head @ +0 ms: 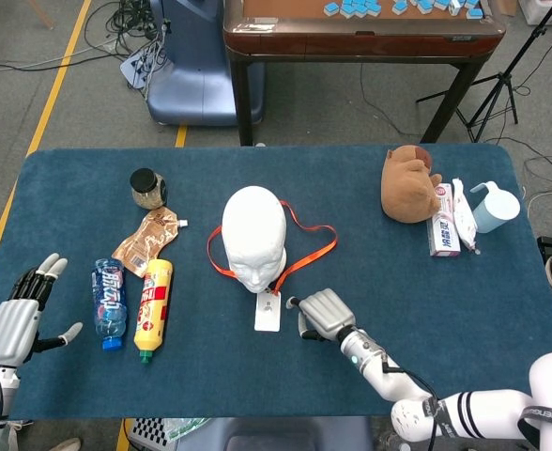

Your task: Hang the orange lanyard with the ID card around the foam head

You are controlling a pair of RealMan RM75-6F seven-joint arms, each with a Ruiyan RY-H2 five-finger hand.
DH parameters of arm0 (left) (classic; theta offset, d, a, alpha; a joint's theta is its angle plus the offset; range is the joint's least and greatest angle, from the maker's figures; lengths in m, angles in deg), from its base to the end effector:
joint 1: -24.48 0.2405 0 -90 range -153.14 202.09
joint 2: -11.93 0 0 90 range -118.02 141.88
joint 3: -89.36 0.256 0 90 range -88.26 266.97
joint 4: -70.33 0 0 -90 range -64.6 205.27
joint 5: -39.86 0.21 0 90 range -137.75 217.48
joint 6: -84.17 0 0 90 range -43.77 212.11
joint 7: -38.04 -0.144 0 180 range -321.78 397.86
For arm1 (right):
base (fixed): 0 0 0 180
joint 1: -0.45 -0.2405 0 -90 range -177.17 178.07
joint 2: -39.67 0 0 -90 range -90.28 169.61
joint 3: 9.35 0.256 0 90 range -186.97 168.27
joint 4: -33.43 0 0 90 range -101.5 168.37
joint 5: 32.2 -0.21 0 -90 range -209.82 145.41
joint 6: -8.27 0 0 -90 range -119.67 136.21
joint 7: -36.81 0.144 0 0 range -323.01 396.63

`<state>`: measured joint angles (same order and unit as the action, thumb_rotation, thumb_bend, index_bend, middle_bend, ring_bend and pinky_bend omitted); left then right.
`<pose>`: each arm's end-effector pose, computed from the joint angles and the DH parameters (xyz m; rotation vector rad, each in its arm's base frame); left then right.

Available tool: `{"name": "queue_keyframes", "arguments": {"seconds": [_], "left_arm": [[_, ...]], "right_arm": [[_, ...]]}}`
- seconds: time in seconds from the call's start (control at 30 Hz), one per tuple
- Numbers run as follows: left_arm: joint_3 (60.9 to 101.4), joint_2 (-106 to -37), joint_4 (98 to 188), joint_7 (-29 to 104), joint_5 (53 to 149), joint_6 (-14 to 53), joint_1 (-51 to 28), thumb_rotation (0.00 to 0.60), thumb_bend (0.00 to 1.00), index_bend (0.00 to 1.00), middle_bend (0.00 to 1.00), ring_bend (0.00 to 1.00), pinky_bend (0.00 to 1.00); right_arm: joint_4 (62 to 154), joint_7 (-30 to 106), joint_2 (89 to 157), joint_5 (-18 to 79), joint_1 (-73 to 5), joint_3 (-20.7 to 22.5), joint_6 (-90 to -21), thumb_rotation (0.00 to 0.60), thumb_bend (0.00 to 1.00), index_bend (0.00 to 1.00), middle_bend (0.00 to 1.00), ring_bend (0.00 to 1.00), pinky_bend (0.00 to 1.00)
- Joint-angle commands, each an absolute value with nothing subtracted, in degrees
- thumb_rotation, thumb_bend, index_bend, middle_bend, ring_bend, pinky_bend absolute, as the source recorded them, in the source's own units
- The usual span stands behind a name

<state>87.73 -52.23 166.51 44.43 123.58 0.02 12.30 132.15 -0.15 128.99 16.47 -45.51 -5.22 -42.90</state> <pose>-0.2804 0.2127 0.1495 -1.3922 -1.0112 -1.0915 -0.1233 -0.2803 -0.0573 2.1344 -1.0464 0.6824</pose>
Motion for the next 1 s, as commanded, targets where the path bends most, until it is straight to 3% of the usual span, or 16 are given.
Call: {"name": "queue_keyframes", "arguments": {"seconds": [0.03, 0.3, 0.73, 1.0], "left_arm": [[87.8, -52.0, 166.5, 44.8, 123.9, -0.2, 12.7, 0.6, 0.19, 0.0, 0.0, 0.0, 0.03], [88.0, -51.8, 166.3, 46.6, 124.8, 0.1, 13.5, 0.6, 0.19, 0.0, 0.0, 0.0, 0.03], [87.8, -52.6, 165.6, 46.7, 125.7, 0.4, 14.1, 0.6, 0.19, 0.0, 0.0, 0.0, 0.03], [87.7, -52.9, 165.4, 47.0, 126.1, 0.1, 14.7, 0.6, 0.19, 0.0, 0.0, 0.0, 0.03]], "right_arm": [[129.9, -1.1, 131.6, 14.9, -47.1, -5.0, -42.5, 0.35, 0.84, 0.27, 1.0, 1.0, 1.0], [128.9, -1.7, 133.9, 13.9, -48.6, -6.0, -42.5, 0.35, 0.84, 0.27, 1.0, 1.0, 1.0], [136.6, -3.0, 131.4, 14.7, -48.8, -10.3, -43.6, 0.35, 0.84, 0.27, 1.0, 1.0, 1.0], [134.6, -1.6, 132.2, 15.6, -48.8, -8.6, -46.0, 0.35, 0.84, 0.27, 1.0, 1.0, 1.0]]}}
